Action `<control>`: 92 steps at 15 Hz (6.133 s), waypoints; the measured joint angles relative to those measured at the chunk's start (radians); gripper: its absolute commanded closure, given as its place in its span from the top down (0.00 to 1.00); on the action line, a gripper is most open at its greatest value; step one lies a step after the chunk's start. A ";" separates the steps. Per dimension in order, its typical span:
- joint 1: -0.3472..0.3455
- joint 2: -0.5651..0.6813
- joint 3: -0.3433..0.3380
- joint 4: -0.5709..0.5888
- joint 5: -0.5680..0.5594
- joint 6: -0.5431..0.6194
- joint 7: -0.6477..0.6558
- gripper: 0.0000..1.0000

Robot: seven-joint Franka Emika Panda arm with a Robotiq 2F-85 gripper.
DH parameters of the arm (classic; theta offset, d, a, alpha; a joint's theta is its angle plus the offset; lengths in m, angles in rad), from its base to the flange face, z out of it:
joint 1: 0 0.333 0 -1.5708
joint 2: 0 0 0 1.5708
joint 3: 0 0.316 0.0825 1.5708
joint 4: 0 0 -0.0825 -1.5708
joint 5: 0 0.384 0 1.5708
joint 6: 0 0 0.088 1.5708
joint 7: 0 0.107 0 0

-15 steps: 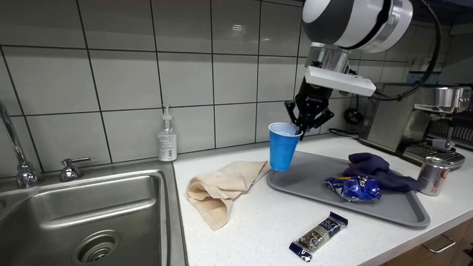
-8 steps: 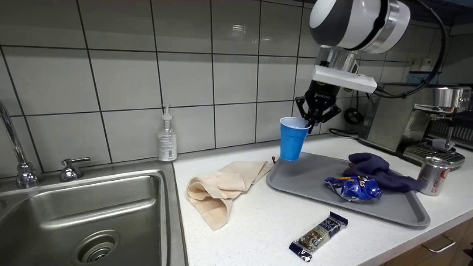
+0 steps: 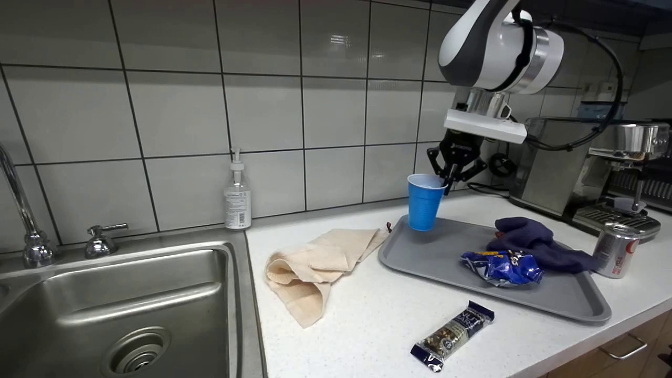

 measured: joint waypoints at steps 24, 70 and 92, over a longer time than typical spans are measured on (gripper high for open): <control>-0.031 0.161 -0.062 0.152 -0.002 -0.051 0.042 0.59; -0.001 -0.198 -0.008 -0.213 -0.107 -0.178 0.026 1.00; 0.134 -0.253 0.145 -0.439 -0.035 -0.157 0.314 1.00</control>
